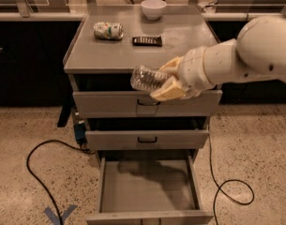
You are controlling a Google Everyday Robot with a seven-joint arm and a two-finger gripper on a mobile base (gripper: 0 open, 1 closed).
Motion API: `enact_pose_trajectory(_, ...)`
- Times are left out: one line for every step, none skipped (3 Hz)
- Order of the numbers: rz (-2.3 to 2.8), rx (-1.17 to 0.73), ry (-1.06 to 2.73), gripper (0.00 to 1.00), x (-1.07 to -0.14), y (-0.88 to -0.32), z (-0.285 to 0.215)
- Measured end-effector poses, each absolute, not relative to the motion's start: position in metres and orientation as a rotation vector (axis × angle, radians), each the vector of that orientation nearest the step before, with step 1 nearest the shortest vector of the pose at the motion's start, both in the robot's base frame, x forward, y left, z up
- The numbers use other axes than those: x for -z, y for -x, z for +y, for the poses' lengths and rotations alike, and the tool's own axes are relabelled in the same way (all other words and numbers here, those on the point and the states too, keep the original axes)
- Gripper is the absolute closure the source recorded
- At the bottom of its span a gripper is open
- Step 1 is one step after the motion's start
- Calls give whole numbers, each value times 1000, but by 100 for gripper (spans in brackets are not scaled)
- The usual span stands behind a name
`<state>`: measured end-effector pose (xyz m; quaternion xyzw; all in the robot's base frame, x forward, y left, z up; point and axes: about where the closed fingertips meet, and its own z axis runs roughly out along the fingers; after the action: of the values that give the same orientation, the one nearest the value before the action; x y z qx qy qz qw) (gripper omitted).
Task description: Place water bottle into bottom drawer
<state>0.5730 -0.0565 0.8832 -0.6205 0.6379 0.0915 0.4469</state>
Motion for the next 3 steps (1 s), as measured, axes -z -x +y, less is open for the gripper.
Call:
enact_pose_trajectory(1614, -269, 1583, 100, -830, -568, -39)
enact_pose_trajectory(1614, -269, 1583, 100, -830, -568, -39)
enact_pose_trajectory(1636, -280, 1572, 100, -801, -558, -41)
